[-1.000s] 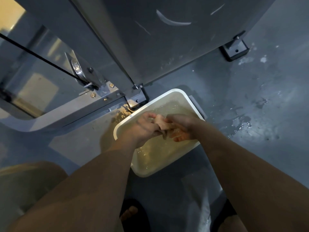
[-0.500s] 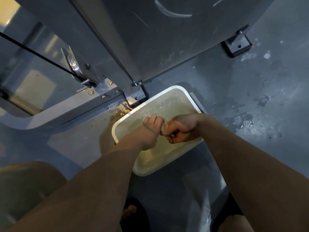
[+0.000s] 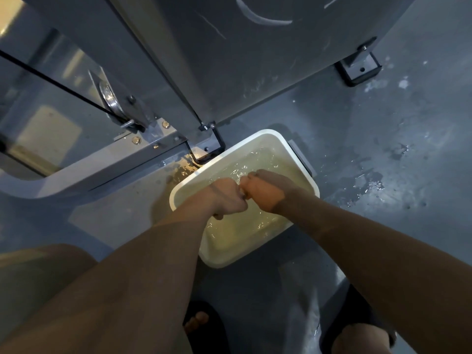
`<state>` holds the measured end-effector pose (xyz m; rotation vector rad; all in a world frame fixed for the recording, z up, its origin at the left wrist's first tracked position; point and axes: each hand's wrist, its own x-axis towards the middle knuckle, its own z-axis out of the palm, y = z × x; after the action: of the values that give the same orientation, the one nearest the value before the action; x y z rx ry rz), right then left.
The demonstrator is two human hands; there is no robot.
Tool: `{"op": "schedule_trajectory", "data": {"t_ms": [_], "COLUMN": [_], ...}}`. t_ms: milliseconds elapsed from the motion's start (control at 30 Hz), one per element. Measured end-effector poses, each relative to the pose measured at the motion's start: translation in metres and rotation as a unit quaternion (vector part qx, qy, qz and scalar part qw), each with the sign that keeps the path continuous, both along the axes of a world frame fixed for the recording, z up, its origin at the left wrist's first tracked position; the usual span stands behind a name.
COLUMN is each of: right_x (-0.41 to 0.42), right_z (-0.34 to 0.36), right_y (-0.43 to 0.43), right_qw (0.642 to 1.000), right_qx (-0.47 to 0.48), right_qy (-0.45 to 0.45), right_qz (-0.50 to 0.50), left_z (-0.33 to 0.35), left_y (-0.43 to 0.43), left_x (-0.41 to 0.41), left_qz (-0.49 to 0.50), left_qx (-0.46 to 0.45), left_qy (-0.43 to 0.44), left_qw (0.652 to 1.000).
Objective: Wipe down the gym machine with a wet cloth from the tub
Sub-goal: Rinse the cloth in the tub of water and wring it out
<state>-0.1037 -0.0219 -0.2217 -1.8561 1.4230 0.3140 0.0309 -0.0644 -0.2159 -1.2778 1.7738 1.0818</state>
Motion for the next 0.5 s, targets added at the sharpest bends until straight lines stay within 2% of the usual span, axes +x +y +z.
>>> {"op": "schedule_trajectory", "data": {"t_ms": [33,100,200,267,333,400,500], "right_x": [-0.002,-0.009,-0.023,-0.038,-0.049,-0.055,-0.053], "right_z": [0.004,0.015,0.046,0.062,0.079,0.092,0.107], "right_y": [0.000,-0.005,-0.021,-0.025,-0.024,-0.021,-0.019], "right_qw": [1.000,1.000,0.990,0.958,0.915,0.883,0.851], "right_qx": [-0.013,-0.008,0.137,0.258,0.333,0.386,0.427], "right_qy": [-0.005,0.012,-0.010,-0.088,-0.157,-0.187,-0.222], "right_qz": [-0.015,-0.003,0.002,-0.090,-0.165,-0.192,-0.210], "left_z": [0.007,0.016,0.037,0.053,0.074,0.094,0.115], "left_y": [-0.001,-0.004,0.000,0.002,0.003,0.002,-0.004], "left_x": [-0.002,-0.005,-0.008,-0.006,-0.004,-0.004,-0.004], "left_qz": [0.030,0.022,-0.051,-0.071,-0.100,-0.143,-0.231], "left_qx": [0.018,-0.001,-0.051,-0.025,-0.019,-0.055,-0.154], "left_qy": [0.014,0.049,0.092,0.124,0.130,0.137,0.140], "left_qw": [0.999,0.999,0.993,0.989,0.986,0.979,0.950]}}
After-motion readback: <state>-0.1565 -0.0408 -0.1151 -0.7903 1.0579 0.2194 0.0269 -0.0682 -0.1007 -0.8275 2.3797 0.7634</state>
